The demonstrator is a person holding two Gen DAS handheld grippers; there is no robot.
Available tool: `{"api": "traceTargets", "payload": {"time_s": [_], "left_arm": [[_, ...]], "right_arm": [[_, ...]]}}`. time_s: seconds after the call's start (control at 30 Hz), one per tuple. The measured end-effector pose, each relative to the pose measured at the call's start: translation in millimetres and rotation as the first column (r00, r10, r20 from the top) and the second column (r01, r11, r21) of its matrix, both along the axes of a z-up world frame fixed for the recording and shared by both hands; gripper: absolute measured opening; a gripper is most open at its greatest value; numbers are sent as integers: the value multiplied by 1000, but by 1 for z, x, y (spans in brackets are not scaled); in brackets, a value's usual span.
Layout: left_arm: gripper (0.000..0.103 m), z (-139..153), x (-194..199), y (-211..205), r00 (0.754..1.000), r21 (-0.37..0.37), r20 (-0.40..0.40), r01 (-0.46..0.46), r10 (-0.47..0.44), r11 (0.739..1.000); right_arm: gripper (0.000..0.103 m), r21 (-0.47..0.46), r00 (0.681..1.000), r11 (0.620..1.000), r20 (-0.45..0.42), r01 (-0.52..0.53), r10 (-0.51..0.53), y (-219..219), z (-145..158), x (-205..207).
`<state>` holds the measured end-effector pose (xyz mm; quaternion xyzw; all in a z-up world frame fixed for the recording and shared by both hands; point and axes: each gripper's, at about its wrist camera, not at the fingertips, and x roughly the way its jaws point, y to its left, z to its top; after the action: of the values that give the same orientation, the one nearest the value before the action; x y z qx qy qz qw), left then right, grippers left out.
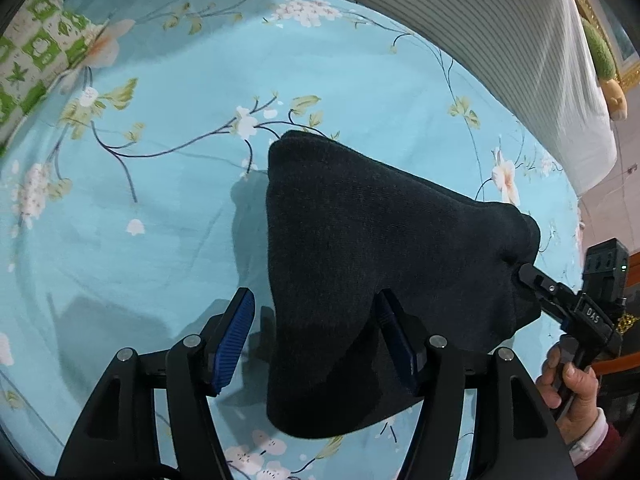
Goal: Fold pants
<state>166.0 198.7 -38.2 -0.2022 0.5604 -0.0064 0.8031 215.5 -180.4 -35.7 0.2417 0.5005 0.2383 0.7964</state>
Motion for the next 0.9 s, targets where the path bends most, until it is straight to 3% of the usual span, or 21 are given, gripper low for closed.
{"api": "traceTargets", "payload": {"time_s": [0.33, 0.6, 0.9], "left_arm": [[73, 21, -26, -12, 997, 159, 63, -45, 36, 986], [74, 24, -52, -24, 996, 193, 72, -69, 56, 979], [78, 36, -83, -47, 985, 281, 157, -112, 69, 953]], "right_arm": [[73, -84, 997, 996, 74, -8, 14, 13, 22, -17], [79, -181, 982, 981, 160, -67, 96, 40, 37, -40], [85, -306, 953, 947, 247, -96, 176, 59, 41, -69]]}}
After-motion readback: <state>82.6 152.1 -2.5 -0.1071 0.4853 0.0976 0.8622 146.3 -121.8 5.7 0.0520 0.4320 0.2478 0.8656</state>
